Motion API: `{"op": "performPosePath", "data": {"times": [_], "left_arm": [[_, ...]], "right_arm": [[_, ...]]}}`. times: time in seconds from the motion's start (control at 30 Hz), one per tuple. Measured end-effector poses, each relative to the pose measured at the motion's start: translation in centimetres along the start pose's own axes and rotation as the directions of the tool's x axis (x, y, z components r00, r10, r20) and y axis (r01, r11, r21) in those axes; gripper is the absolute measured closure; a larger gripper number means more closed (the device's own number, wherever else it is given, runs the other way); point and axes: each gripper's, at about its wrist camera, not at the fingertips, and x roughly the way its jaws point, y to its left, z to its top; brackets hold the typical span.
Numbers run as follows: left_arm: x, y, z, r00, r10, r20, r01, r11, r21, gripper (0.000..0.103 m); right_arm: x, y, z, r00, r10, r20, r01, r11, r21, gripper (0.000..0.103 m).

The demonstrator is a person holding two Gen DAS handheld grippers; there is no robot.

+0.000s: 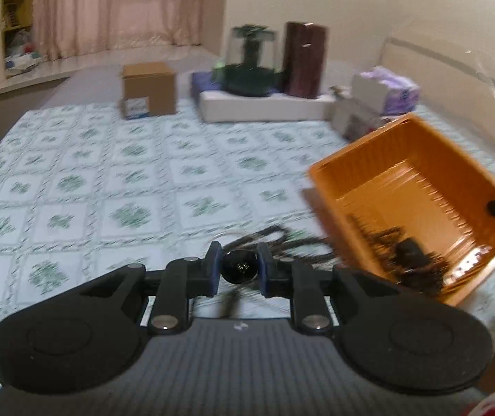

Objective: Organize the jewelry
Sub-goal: 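Carry the black watch into the orange tray and open the left tool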

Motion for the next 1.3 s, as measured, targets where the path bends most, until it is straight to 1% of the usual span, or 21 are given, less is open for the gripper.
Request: {"op": "performPosePath", "data": {"times": [0.17,0.27,0.37,0.5,0.57,0.6,0.73,0.77,0.83,0.9,0.97,1.1,1.2,1.3], "left_arm": [[0.1,-3.8,0.8,0.994,-0.108,0.013,0.108,0.994,0.016,0.085],[0.6,-6.2,1.2,0.985,-0.175,0.012,0.175,0.984,0.024,0.085],[1.3,-8.6,1.6,0.971,-0.239,0.007,0.239,0.97,0.033,0.085],[2.2,-11.4,1.9,0.95,-0.312,-0.004,0.312,0.949,0.045,0.085],[2.7,-12.6,1.9,0.936,-0.353,-0.009,0.353,0.935,0.046,0.085],[2.9,-13.1,2.0,0.927,-0.375,-0.012,0.375,0.926,0.045,0.085],[4.0,-14.7,1.7,0.884,-0.467,-0.023,0.467,0.883,0.04,0.084],[4.5,-15.0,1.6,0.879,-0.475,-0.036,0.476,0.878,0.04,0.085],[5.1,-15.7,1.3,0.875,-0.479,-0.066,0.483,0.874,0.059,0.084],[5.4,-16.0,1.0,0.876,-0.474,-0.088,0.48,0.874,0.069,0.085],[5.4,-15.7,0.7,0.881,-0.465,-0.087,0.472,0.878,0.078,0.084],[4.7,-14.3,0.6,0.903,-0.422,-0.072,0.428,0.9,0.082,0.084],[4.1,-12.3,0.6,0.929,-0.366,-0.052,0.369,0.926,0.08,0.084],[3.3,-9.8,0.2,0.958,-0.284,-0.029,0.285,0.957,0.061,0.084]], "right_arm": [[0.0,-0.1,0.0,1.0,0.002,-0.001,-0.002,1.0,0.003,0.093],[0.1,-0.1,0.0,1.0,0.004,-0.001,-0.004,1.0,0.006,0.093],[0.1,-0.2,0.0,1.0,0.006,-0.003,-0.006,1.0,0.008,0.093],[0.1,-0.3,-0.1,1.0,0.01,-0.004,-0.01,1.0,0.011,0.093],[0.1,-0.4,-0.1,1.0,0.011,-0.004,-0.011,1.0,0.012,0.093],[0.1,-0.4,-0.1,1.0,0.012,-0.005,-0.012,1.0,0.012,0.093],[0.2,-0.5,-0.1,1.0,0.015,-0.006,-0.015,1.0,0.013,0.093],[0.2,-0.5,-0.1,1.0,0.015,-0.007,-0.015,1.0,0.014,0.093],[0.2,-0.6,-0.1,1.0,0.016,-0.007,-0.016,1.0,0.015,0.093],[0.2,-0.6,-0.1,1.0,0.016,-0.007,-0.016,1.0,0.014,0.093],[0.2,-0.6,-0.1,1.0,0.016,-0.008,-0.016,1.0,0.016,0.093],[0.2,-0.6,-0.2,1.0,0.017,-0.007,-0.017,1.0,0.016,0.093],[0.1,-0.7,-0.2,1.0,0.017,-0.006,-0.017,1.0,0.014,0.093],[0.1,-0.6,-0.2,1.0,0.017,-0.005,-0.017,1.0,0.013,0.093]]}}
